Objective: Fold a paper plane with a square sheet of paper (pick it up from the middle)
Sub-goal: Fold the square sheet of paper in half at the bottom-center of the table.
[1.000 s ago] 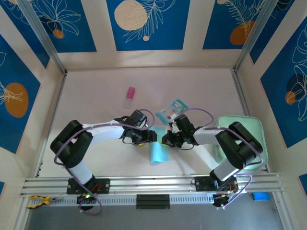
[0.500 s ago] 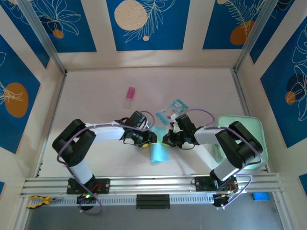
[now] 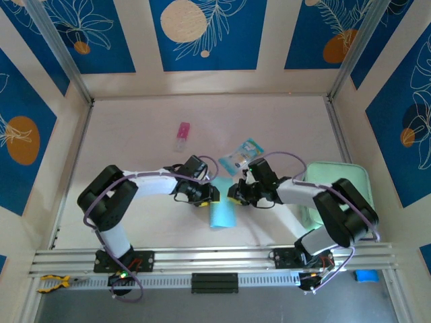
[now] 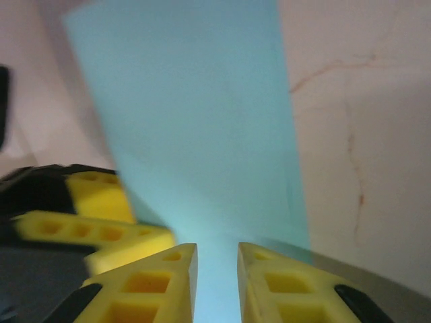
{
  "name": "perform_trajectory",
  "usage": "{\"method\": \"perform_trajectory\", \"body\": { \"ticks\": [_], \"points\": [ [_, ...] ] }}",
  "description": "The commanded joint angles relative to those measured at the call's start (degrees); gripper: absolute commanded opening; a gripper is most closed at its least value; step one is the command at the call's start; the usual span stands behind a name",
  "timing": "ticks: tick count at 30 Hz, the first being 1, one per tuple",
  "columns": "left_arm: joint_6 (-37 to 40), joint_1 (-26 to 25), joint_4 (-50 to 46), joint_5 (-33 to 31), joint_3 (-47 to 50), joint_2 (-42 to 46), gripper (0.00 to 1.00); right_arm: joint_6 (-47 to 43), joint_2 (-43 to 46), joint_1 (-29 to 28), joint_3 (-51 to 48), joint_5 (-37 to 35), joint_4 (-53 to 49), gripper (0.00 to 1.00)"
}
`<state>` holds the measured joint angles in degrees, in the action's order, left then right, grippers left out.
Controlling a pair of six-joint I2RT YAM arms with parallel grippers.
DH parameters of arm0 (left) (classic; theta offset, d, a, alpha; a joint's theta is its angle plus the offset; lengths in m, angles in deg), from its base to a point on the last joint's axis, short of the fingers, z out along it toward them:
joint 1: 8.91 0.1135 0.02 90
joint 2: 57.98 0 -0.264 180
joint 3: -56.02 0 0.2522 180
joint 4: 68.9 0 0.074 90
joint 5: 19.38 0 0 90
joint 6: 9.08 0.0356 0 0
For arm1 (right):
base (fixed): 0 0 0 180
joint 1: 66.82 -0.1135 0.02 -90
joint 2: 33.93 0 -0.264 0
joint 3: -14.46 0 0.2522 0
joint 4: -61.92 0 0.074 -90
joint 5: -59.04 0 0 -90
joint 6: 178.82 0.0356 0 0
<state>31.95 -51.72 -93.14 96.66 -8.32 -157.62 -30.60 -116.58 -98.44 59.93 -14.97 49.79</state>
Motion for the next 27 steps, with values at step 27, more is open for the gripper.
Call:
{"method": "perform_trajectory", "body": {
  "ticks": [27],
  "points": [
    [1.2, 0.0, -10.8, -6.9, -3.4, -6.4, 0.43, 2.6, 34.1, 9.6, -11.4, -4.8, -19.3, 0.27]
  ]
}}
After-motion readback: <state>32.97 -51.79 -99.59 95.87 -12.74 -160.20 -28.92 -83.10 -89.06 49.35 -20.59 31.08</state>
